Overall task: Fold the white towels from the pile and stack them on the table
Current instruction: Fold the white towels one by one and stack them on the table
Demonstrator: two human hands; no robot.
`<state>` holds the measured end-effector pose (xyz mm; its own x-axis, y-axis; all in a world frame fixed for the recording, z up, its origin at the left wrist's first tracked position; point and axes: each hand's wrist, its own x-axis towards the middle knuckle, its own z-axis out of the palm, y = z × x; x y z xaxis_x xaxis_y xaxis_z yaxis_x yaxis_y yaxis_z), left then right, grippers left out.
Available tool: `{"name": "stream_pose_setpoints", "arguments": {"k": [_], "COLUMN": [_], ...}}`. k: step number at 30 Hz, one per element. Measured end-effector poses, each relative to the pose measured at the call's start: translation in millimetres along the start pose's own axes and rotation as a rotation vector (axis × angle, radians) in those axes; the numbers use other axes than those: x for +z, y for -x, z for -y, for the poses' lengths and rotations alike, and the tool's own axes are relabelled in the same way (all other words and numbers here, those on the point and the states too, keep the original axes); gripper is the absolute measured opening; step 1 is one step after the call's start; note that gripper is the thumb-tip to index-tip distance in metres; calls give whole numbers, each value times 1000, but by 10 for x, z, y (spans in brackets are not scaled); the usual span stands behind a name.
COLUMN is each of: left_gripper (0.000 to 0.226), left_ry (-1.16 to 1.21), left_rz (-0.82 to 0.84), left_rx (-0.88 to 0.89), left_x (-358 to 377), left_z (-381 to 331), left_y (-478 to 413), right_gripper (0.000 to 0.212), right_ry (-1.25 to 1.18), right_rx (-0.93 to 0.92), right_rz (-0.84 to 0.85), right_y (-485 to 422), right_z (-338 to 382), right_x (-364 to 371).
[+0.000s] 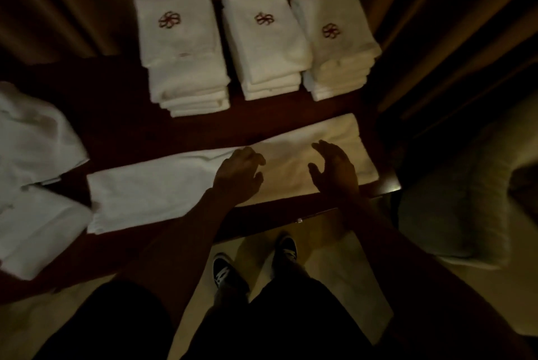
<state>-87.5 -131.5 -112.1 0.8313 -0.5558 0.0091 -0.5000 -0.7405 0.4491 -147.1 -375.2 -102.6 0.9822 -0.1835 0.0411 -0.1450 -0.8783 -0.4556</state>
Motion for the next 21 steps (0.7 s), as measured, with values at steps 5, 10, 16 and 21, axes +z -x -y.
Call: {"name": "stream_pose_setpoints", "arguments": {"k": [5,10,16,21], "left_gripper": [29,33,35,29], "left_ry": [-31,-120,-163,-140], "left_rz": [35,138,218,173], "left_rx": [-32,-206,-274,-315], "left_x": [293,514,587,648], "left_z": [-397,-577,-522,-525], "left_y": [-461,-720,-873,-908], "right_gripper": [44,37,30,33], "right_ry": [-12,12,55,80], "right_rx": [83,75,38,53], "right_rz": [-25,-3,-21,160], "right_y": [-142,-425,-793,-957], "right_z": [-660,-1104,-1290,-1288], "right_x": [-243,-236,-147,-136]}}
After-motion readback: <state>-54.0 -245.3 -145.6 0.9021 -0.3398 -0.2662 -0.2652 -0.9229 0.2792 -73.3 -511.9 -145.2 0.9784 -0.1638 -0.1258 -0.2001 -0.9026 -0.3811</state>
